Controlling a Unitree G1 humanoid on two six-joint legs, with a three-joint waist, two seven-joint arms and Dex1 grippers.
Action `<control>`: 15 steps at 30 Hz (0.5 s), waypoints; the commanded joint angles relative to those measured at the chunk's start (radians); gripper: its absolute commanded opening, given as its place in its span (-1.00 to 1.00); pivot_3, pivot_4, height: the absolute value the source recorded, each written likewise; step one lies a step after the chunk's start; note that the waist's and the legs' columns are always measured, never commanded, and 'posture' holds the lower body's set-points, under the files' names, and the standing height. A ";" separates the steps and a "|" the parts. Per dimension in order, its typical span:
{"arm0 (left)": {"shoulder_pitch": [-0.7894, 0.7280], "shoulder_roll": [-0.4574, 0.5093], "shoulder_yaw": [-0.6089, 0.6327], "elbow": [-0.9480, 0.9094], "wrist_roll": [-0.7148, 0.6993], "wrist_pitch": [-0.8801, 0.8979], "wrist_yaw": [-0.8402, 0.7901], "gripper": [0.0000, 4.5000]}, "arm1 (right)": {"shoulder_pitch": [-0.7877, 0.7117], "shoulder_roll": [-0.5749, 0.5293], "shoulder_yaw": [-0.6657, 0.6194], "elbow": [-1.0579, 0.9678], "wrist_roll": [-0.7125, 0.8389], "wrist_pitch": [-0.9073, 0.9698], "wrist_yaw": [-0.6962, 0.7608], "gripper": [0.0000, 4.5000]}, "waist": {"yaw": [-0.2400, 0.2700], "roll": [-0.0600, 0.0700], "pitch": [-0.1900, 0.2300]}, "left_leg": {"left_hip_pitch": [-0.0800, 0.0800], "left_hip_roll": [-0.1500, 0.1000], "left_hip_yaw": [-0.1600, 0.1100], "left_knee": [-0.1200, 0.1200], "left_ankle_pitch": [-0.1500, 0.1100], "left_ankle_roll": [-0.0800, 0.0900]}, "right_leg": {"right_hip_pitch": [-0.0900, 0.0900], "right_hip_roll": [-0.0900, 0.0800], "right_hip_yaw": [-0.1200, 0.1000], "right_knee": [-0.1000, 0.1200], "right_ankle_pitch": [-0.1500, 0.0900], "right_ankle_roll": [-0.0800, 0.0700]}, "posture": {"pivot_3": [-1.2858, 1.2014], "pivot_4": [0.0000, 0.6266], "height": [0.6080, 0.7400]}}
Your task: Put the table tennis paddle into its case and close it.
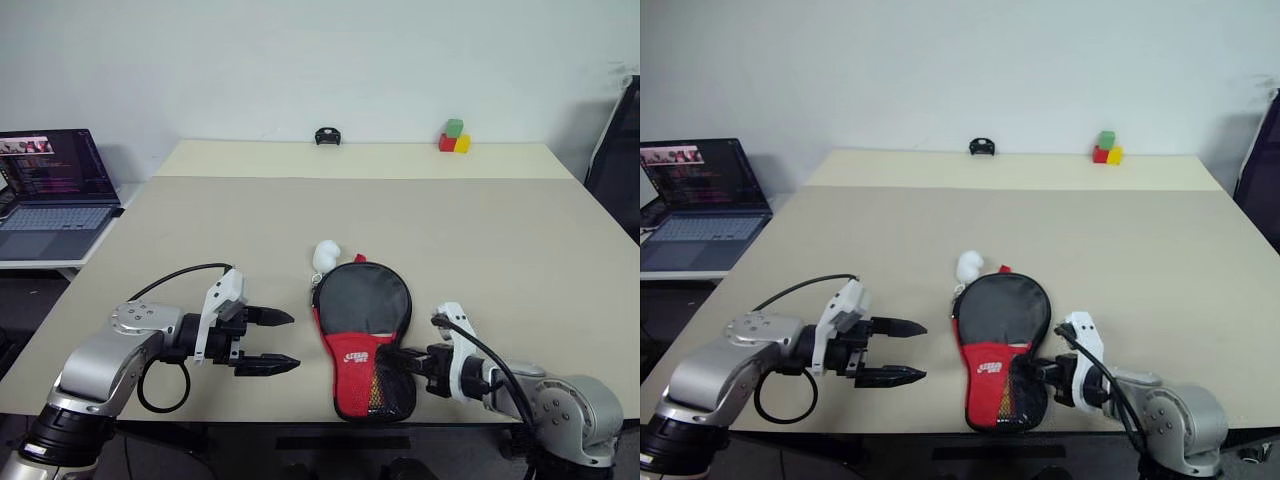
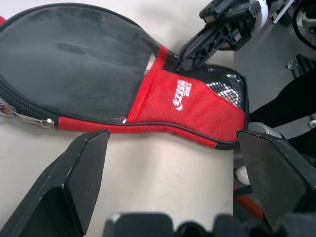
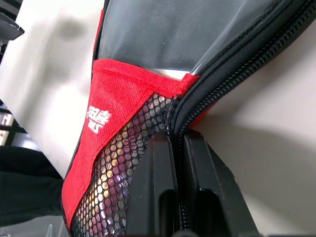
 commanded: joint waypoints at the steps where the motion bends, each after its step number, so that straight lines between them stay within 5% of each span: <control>1: -0.004 0.015 0.008 -0.026 -0.013 -0.016 -0.008 1.00 | 0.012 0.030 0.009 -0.025 0.042 0.014 -0.020 -0.98 | 0.000 0.000 0.000 | 0.000 0.000 0.000 0.000 0.000 0.000 | 0.000 0.000 0.000 0.000 0.000 0.000 | 0.03 -0.52 1.00; 5: 0.001 0.016 0.010 -0.027 -0.011 -0.019 -0.006 1.00 | 0.017 0.045 0.006 -0.018 0.033 0.014 -0.054 -0.61 | 0.000 0.000 0.000 | 0.001 0.000 0.000 0.000 0.000 0.000 | 0.000 0.000 0.000 0.000 0.000 0.000 | 0.03 -0.52 1.00; 11: 0.012 0.015 0.014 -0.031 -0.011 -0.025 0.003 1.00 | 0.035 0.039 -0.033 -0.044 0.034 0.014 -0.083 0.30 | 0.000 0.000 0.000 | 0.007 0.000 0.000 -0.001 0.000 0.000 | 0.006 0.000 0.000 0.000 0.000 0.000 | 0.03 -0.52 1.00; 15: 0.024 0.015 0.018 -0.032 -0.008 -0.034 0.008 1.00 | 0.072 -0.057 -0.044 -0.103 0.055 -0.046 -0.037 0.87 | 0.005 0.000 -0.001 | 0.010 0.000 0.000 -0.001 0.000 0.000 | 0.008 0.000 0.000 0.000 0.000 0.000 | 0.03 -0.52 1.00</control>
